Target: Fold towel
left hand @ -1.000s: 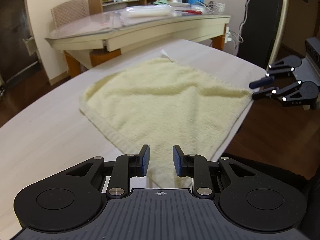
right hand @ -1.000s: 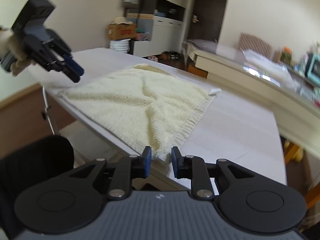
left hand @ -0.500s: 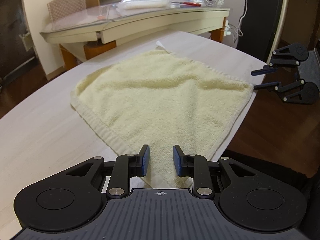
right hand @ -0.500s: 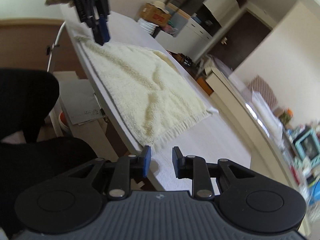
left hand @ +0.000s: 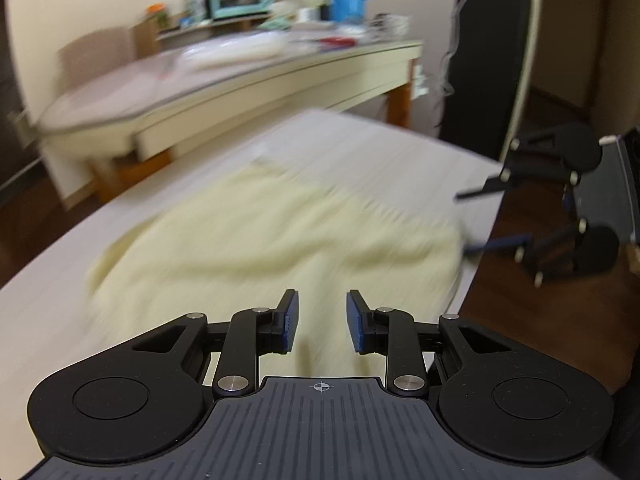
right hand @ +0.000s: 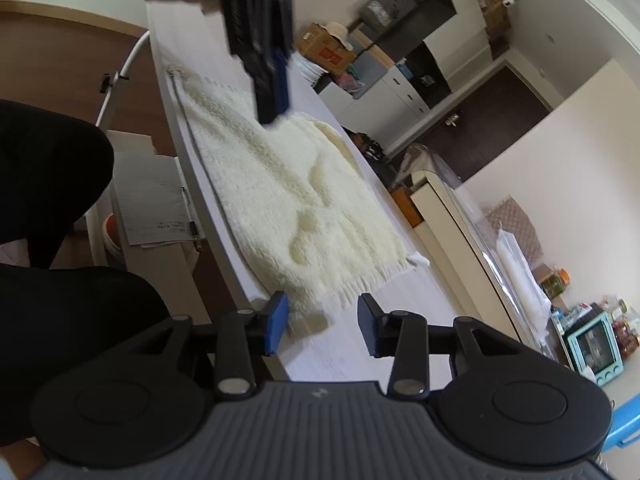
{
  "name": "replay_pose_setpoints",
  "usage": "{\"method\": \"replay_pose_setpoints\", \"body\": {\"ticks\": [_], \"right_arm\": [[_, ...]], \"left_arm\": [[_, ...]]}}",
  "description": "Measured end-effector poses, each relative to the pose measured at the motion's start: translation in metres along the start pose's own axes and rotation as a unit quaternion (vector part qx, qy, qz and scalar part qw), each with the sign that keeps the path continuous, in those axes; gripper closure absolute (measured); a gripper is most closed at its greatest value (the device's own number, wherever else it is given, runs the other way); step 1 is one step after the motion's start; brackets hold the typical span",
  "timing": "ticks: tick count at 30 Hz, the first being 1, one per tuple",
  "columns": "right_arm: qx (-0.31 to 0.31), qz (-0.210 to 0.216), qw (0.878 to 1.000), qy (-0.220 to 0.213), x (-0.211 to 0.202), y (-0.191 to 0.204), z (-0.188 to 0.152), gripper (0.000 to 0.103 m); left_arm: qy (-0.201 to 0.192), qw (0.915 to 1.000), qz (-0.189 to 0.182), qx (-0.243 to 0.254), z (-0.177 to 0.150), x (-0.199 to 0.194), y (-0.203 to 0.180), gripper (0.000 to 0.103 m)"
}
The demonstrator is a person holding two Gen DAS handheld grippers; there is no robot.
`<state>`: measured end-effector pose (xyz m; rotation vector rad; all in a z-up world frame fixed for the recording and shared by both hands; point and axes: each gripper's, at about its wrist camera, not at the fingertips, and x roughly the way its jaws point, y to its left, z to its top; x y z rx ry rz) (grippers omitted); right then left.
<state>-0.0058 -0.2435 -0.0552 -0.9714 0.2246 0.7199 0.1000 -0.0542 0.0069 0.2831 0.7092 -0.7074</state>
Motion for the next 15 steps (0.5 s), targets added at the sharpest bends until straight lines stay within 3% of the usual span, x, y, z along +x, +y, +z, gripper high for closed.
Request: {"method": "replay_pose_setpoints", "body": {"ticks": [6,9,15], "right_arm": [[-0.040,-0.034,0.999,0.013,-0.002,0.000,-0.013,0.058],[-0.032,-0.041,0.999,-0.001,-0.003,-0.005,-0.015,0.058],[-0.102,-0.050,0.993,0.013,0.008,-0.005,-0.027,0.057]], "left_arm": [[0.008,0.9985,-0.050,0.019,0.022,0.047,-0.023,0.074],[0.014,0.9981,-0.057,0.018,0.021,0.058,-0.027,0.074],[0.018,0.9976,-0.066,0.005,0.015,0.062,-0.023,0.074]]}}
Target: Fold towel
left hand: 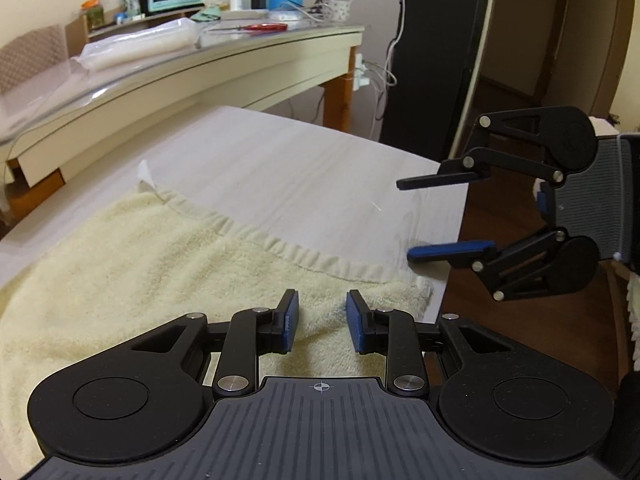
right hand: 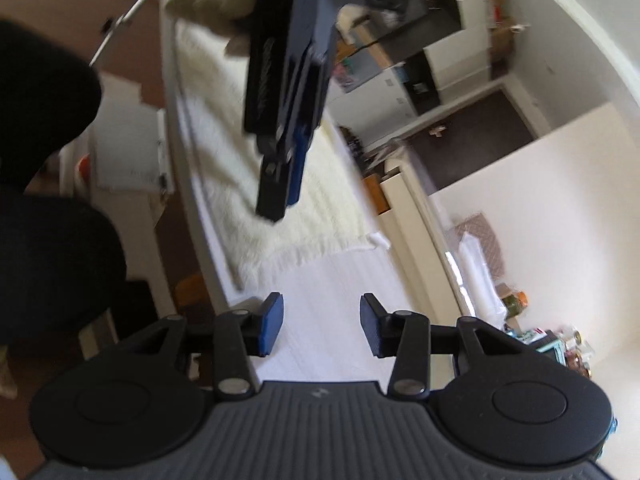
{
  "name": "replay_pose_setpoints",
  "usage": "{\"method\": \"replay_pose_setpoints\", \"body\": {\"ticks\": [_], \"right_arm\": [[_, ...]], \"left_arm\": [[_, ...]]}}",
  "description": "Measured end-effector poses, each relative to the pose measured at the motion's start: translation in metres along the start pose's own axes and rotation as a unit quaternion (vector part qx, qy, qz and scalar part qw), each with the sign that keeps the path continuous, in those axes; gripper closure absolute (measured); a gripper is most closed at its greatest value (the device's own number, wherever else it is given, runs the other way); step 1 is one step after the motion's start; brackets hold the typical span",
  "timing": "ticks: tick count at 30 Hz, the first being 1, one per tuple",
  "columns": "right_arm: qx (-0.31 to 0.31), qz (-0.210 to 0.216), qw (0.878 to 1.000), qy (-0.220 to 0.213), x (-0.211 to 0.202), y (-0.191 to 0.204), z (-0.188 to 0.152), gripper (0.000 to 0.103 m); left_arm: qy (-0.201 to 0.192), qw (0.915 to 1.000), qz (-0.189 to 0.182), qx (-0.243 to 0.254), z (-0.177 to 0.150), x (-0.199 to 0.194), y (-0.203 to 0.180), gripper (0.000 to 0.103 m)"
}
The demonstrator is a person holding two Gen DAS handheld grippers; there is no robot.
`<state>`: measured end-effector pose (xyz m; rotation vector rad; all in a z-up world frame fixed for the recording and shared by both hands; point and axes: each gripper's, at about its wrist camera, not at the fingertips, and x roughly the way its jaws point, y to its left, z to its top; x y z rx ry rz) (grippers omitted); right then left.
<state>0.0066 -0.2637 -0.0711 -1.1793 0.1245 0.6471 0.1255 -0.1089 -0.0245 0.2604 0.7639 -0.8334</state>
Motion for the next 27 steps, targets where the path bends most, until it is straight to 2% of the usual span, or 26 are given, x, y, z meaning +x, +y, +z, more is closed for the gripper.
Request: {"method": "replay_pose_setpoints", "body": {"ticks": [7,12,17,27], "right_arm": [[-0.058,0.017,0.997,-0.039,0.002,0.005,0.003,0.057],[-0.026,0.031,0.998,-0.057,-0.004,0.004,0.008,0.057],[0.017,0.032,0.998,-0.059,-0.021,0.000,0.008,0.052],[0.019,0.028,0.998,-0.057,-0.019,0.009,0.008,0.047]], "left_arm": [[-0.005,1.0000,-0.004,-0.007,-0.001,-0.001,0.004,0.074],[-0.005,0.9999,-0.008,-0.006,0.001,0.001,0.008,0.074],[-0.003,0.9999,-0.011,0.000,0.001,0.001,0.010,0.074],[-0.004,0.9999,-0.010,0.003,0.000,0.001,0.006,0.073]]}}
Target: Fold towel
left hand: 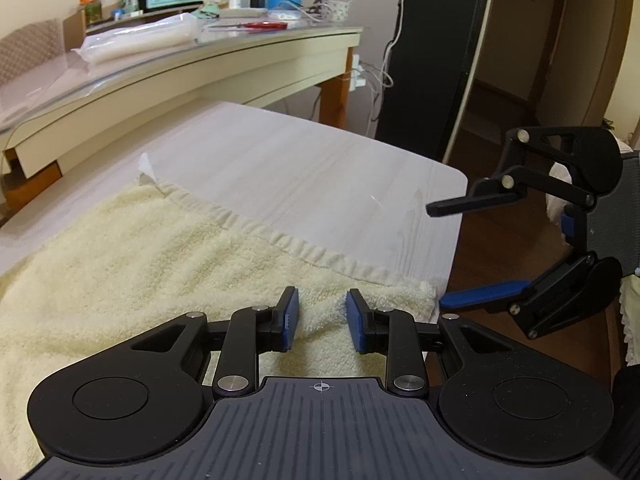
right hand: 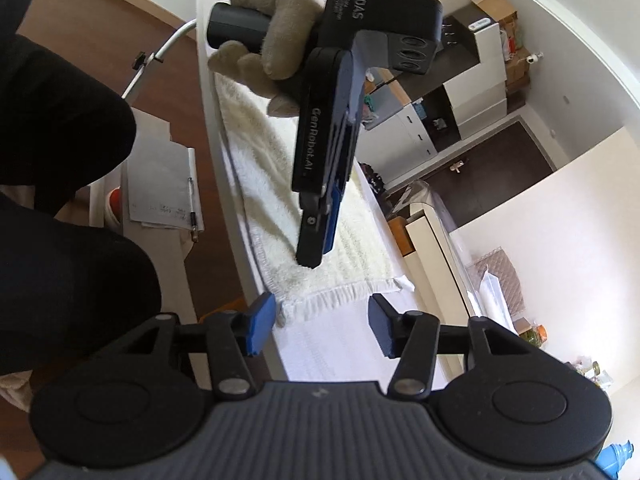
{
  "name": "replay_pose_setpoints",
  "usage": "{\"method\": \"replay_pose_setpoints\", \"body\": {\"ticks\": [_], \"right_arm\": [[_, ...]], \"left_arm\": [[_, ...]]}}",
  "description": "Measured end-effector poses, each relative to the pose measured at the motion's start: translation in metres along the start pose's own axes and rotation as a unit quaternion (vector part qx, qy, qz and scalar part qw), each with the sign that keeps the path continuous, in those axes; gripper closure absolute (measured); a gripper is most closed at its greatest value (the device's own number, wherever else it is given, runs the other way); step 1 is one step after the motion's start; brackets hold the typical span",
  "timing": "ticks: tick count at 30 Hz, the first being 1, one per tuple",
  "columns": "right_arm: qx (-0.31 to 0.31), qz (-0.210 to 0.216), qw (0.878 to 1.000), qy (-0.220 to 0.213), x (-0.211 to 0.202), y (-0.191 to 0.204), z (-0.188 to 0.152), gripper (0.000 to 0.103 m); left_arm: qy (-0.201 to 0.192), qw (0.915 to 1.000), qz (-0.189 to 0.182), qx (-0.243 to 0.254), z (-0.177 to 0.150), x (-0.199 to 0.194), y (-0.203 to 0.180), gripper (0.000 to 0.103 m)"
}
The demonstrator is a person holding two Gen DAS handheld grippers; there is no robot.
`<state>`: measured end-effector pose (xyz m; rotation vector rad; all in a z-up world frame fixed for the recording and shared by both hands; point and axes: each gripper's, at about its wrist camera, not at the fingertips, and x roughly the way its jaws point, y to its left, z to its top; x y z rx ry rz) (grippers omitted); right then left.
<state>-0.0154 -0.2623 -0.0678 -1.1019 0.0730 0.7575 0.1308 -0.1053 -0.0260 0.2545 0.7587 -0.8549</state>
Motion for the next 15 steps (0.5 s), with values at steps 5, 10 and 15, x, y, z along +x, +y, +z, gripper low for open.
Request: {"method": "replay_pose_setpoints", "body": {"ticks": [5,10,15], "right_arm": [[-0.005,0.008,1.000,-0.007,-0.008,0.001,0.001,0.046],[-0.009,0.012,1.000,0.005,-0.013,0.012,0.000,0.045],[-0.018,0.012,1.000,0.011,-0.007,0.022,-0.001,0.045]], "left_arm": [[0.003,0.9999,0.001,0.016,-0.001,-0.001,-0.011,0.063],[0.004,0.9997,-0.010,0.023,-0.005,-0.003,-0.018,0.063],[0.009,0.9989,-0.017,0.043,-0.007,-0.005,-0.028,0.063]]}}
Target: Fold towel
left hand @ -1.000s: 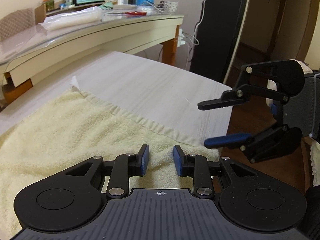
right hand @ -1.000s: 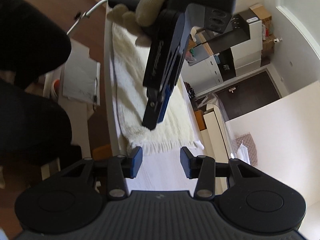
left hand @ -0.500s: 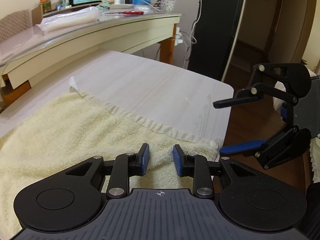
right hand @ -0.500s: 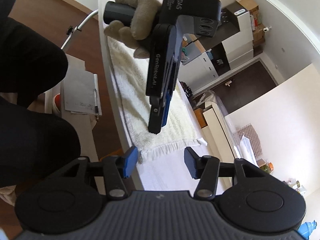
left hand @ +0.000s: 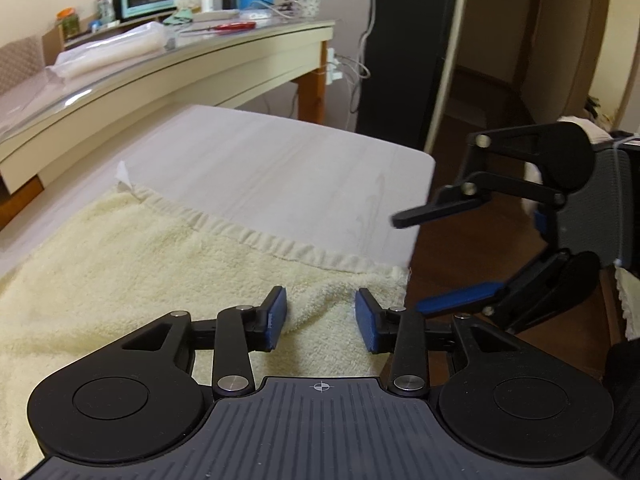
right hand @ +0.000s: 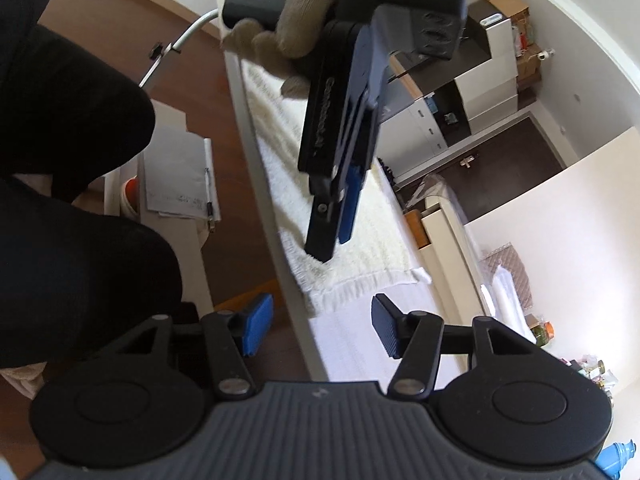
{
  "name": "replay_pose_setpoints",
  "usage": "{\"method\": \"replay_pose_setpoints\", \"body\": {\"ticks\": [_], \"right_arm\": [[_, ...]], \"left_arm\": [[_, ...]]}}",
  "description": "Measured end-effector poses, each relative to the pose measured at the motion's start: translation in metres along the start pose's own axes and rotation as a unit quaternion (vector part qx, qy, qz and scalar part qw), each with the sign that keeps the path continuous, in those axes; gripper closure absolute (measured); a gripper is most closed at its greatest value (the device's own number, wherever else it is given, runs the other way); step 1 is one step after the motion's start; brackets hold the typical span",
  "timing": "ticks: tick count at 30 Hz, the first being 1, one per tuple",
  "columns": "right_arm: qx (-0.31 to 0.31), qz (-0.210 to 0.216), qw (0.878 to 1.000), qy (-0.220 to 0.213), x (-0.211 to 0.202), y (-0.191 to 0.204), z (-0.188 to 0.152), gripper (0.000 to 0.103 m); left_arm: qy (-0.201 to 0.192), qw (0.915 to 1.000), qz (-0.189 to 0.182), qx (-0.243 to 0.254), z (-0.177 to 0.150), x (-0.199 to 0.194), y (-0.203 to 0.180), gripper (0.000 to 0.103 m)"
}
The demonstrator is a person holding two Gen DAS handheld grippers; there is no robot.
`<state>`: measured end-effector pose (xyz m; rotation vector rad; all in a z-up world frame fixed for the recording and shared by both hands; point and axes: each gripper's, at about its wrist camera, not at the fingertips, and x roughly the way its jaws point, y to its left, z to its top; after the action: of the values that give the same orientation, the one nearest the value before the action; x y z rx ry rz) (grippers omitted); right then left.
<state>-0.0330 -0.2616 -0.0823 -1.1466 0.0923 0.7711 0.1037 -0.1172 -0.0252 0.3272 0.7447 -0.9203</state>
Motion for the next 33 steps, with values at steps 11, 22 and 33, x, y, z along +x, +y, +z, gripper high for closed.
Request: {"method": "replay_pose_setpoints", "body": {"ticks": [11,22,33], "right_arm": [[-0.011,-0.021,1.000,-0.018,-0.004,-0.005,0.006,0.054],[-0.020,0.007,1.000,-0.012,0.006,-0.009,0.013,0.095],[-0.014,0.002,1.000,-0.014,0.005,-0.017,0.025,0.096]], "left_arm": [[0.000,1.0000,-0.001,0.002,-0.001,-0.001,-0.002,0.063],[-0.023,0.9992,0.025,-0.023,-0.008,-0.021,0.010,0.063],[0.025,0.9809,0.173,-0.085,-0.095,-0.117,0.036,0.064]]}}
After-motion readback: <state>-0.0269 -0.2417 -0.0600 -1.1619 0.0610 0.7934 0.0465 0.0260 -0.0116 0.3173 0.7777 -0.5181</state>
